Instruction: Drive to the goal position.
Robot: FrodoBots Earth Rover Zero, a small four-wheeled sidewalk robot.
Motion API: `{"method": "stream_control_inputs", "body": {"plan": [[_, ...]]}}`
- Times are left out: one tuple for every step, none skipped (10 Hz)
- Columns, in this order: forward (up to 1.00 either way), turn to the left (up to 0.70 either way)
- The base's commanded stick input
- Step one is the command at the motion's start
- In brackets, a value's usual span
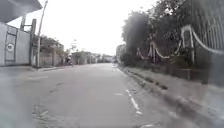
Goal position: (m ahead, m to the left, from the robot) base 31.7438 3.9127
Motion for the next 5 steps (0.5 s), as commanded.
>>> {"method": "stream_control_inputs", "body": {"plan": [[1.00,-0.04],[1.00,-0.04],[1.00,-0.04],[1.00,-0.04],[1.00,-0.03]]}}
